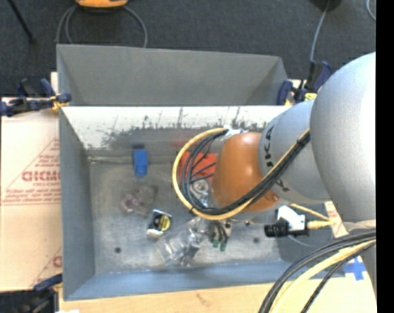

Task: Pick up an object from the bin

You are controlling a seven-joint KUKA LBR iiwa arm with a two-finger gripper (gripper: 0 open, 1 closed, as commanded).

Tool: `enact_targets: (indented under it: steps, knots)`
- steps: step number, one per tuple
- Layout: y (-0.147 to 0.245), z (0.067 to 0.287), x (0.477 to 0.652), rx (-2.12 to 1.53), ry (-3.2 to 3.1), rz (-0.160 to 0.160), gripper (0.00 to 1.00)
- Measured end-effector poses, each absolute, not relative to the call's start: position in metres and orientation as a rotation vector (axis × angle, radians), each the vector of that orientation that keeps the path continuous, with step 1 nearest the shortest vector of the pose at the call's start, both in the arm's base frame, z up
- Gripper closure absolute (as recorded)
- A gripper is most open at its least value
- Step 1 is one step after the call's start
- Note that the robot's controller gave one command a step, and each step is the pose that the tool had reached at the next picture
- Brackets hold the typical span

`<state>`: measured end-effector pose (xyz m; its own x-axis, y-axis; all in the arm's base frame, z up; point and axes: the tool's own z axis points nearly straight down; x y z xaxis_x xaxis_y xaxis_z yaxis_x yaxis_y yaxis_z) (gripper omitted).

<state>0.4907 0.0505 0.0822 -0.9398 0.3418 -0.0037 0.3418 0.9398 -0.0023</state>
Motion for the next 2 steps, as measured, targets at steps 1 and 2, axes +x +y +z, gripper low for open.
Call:
enact_targets:
  steps: [1,2]
  knots:
    - [0.051,0.082,0.491,0.548,3.090,-0.003,1.00]
    - [-0.013,0.200,0.529,0.300,3.119,-0.005,1.00]
